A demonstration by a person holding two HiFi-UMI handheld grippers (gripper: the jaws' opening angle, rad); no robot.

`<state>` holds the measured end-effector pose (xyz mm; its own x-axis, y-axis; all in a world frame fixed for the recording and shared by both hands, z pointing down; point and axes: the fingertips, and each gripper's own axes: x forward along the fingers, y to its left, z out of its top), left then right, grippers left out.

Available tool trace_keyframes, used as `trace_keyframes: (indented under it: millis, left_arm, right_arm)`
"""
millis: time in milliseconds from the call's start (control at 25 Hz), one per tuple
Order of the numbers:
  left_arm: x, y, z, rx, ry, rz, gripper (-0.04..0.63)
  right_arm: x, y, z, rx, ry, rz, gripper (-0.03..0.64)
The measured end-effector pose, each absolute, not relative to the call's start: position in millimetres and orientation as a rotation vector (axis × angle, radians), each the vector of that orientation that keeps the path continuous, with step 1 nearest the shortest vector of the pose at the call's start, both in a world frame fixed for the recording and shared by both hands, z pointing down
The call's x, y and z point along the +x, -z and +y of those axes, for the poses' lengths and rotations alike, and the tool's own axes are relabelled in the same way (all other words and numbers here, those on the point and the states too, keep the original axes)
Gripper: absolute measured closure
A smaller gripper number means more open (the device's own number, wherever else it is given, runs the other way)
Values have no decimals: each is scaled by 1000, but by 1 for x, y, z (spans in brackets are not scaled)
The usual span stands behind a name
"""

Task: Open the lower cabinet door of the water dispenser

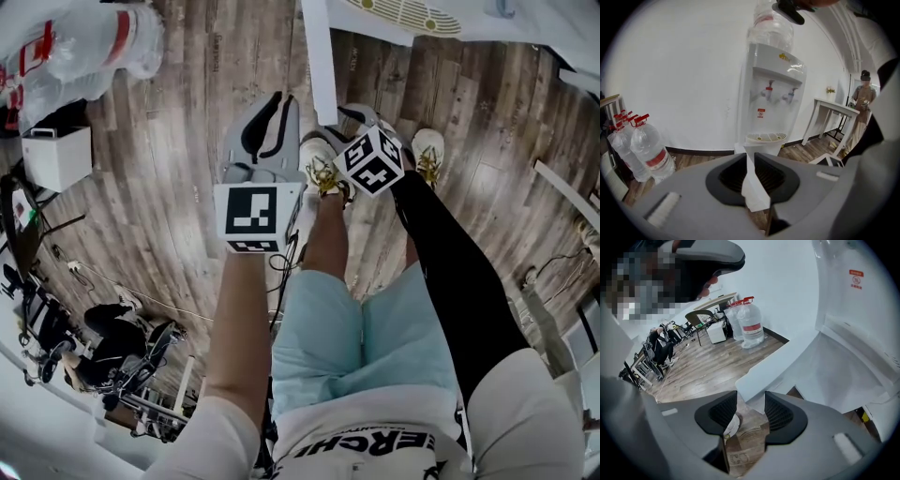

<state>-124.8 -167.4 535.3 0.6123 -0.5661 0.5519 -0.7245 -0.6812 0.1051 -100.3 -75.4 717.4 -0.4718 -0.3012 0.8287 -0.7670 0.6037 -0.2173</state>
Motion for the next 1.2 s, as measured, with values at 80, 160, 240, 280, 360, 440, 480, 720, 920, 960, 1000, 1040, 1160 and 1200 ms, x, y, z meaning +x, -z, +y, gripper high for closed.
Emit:
trace_keyframes:
  millis: [80, 160, 240, 280, 360, 440, 480, 720, 920, 960, 1000, 1040, 1160, 1200]
  left_arm:
    - [-131, -534, -172, 2520, -698, -1048, 534]
    - [-138, -533, -178, 2517, -691, -1057, 534]
    - [-146, -532, -183, 2511, -682, -1070, 534]
    - [-150, -532, -184, 2507, -680, -1075, 534]
    - [-158, -534, -187, 2499, -677, -1083, 534]
    - [-164, -536, -189, 2491, -675, -1090, 534]
    - [-168, -537, -190, 2488, -675, -1094, 534]
    - [-187, -542, -195, 2460, -673, -1116, 534]
    - [-205, -541, -200, 2437, -657, -1144, 534]
    - [-208, -541, -201, 2433, -656, -1148, 534]
    - [-211, -541, -202, 2431, -656, -1151, 534]
    - [-214, -542, -203, 2428, -654, -1155, 534]
    - [-222, -542, -208, 2420, -647, -1168, 534]
    - [-225, -543, -210, 2417, -646, -1175, 534]
  right_arm:
    - [-108, -716, -81, 834, -766, -2048, 446]
    - [-116, -715, -85, 812, -766, -2053, 446]
    - [-124, -715, -89, 786, -754, -2057, 446]
    - [-129, -715, -91, 776, -748, -2059, 446]
    - [-137, -714, -94, 762, -739, -2064, 446]
    - [-144, -714, -98, 756, -731, -2068, 446]
    - [-148, -714, -100, 755, -728, -2070, 446]
    - [-170, -713, -110, 723, -704, -2079, 446]
    - [-186, -711, -120, 686, -671, -2083, 446]
    - [-189, -711, -121, 680, -664, -2084, 446]
    - [-192, -710, -123, 674, -655, -2086, 446]
    - [-195, -710, -125, 667, -645, -2088, 446]
    - [-202, -711, -133, 642, -607, -2096, 446]
    - [-205, -711, -135, 634, -594, -2099, 446]
